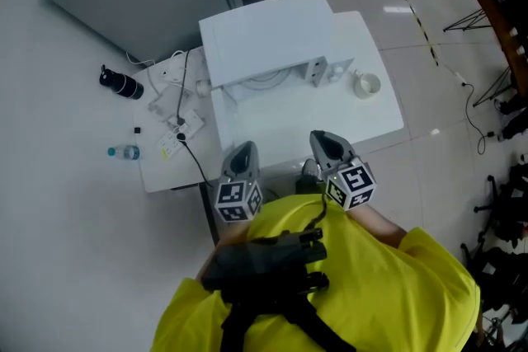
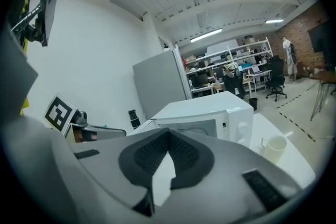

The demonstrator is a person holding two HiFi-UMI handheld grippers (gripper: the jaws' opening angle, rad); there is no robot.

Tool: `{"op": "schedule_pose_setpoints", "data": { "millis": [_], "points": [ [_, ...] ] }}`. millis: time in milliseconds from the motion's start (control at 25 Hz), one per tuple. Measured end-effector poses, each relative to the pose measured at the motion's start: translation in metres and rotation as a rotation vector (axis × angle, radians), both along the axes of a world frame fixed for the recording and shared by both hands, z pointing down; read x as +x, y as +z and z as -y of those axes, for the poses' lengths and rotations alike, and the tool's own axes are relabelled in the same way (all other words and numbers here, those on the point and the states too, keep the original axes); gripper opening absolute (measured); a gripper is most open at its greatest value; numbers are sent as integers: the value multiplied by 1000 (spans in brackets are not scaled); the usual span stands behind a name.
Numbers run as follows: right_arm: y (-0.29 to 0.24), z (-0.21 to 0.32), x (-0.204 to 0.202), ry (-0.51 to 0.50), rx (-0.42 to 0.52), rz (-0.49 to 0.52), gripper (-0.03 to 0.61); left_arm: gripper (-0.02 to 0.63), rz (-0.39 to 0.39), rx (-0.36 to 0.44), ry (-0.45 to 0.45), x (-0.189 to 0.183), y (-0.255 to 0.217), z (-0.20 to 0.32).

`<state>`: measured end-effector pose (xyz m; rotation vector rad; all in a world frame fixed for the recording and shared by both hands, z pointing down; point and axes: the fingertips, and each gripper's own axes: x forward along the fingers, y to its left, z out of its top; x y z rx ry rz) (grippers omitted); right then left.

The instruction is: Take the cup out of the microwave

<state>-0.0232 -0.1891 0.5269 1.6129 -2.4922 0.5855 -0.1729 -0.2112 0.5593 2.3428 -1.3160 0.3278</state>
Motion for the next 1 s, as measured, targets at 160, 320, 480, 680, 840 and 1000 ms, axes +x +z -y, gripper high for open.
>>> {"op": "schedule_pose_setpoints", "data": {
  "millis": [160,320,480,680,840,1000],
  "points": [
    [-5,-9,-6,-5,-1,-3,3,3,-6,0,28,0,-5,-14],
    [-10,-14,-6,26,14,-16,3,3,-21,20,51,0,-16,-21],
    [-8,-19,-15,33,11,-9,3,3,-33,30,75,0,-21,-24],
    [-5,-27,-26,44,7,-8,3,3,-29,31,103,-4,-22,-31],
    [-2,-30,-33,50,3,-7,3,3,-30,32,111,-12,-22,-34],
    [-3,-33,-42,39,6,-18,3,3,-30,33,122,-18,-25,-37]
  ]
}}
